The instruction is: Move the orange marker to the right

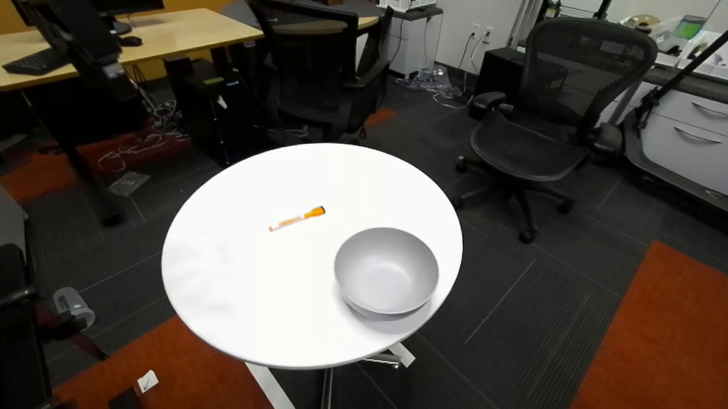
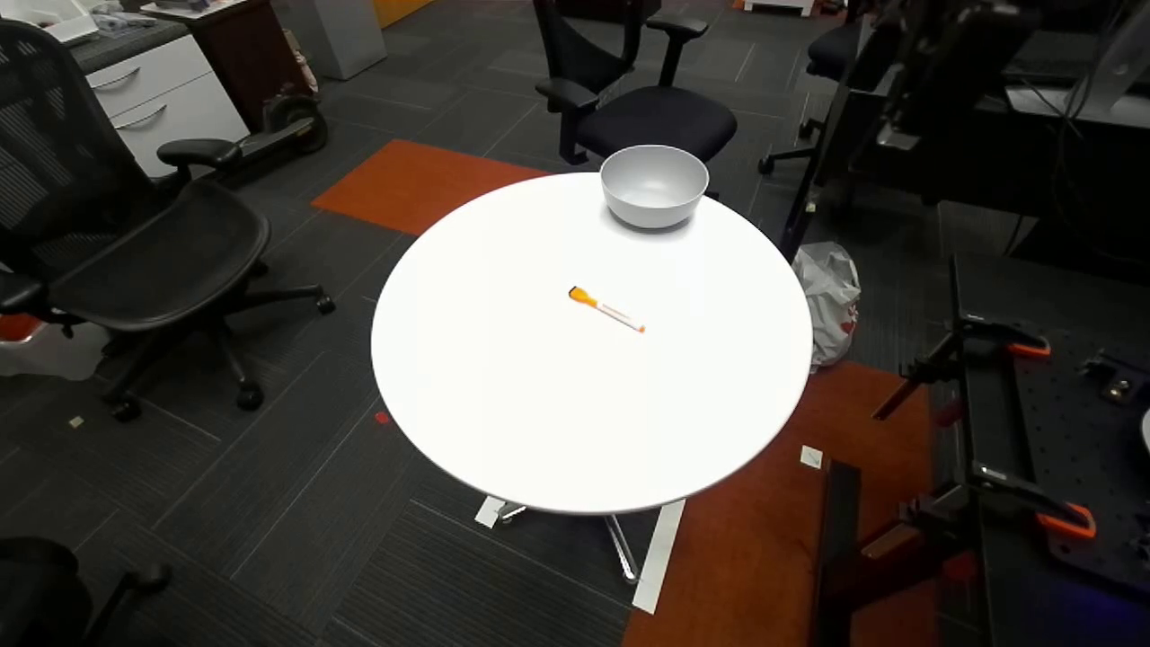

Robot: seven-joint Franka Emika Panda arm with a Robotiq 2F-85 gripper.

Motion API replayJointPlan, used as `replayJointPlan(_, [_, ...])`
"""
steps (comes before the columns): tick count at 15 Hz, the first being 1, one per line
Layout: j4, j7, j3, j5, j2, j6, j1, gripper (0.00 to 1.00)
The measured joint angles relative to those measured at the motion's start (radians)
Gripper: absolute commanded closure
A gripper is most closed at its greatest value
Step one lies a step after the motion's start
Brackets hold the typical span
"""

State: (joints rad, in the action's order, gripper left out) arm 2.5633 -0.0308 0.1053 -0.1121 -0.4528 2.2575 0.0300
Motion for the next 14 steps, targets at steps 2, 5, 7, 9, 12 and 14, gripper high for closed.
replayJointPlan(2, [-0.029, -0.012, -0.001, 0.000, 0.076, 0.066, -0.009, 0.00])
replayJointPlan(5, [-0.090, -0.019, -0.013, 0.000, 0.205, 0.141, -0.014, 0.00])
replayJointPlan(7, [-0.142, -0.033, -0.025, 0.000, 0.300, 0.162, -0.018, 0.00])
replayJointPlan(9, [-0.199, -0.052, -0.037, 0.000, 0.395, 0.174, -0.023, 0.00])
replayJointPlan(12, [-0.293, -0.059, -0.064, 0.002, 0.529, 0.187, -0.024, 0.00])
replayJointPlan(14, [-0.358, -0.060, -0.081, 0.006, 0.612, 0.187, -0.024, 0.00])
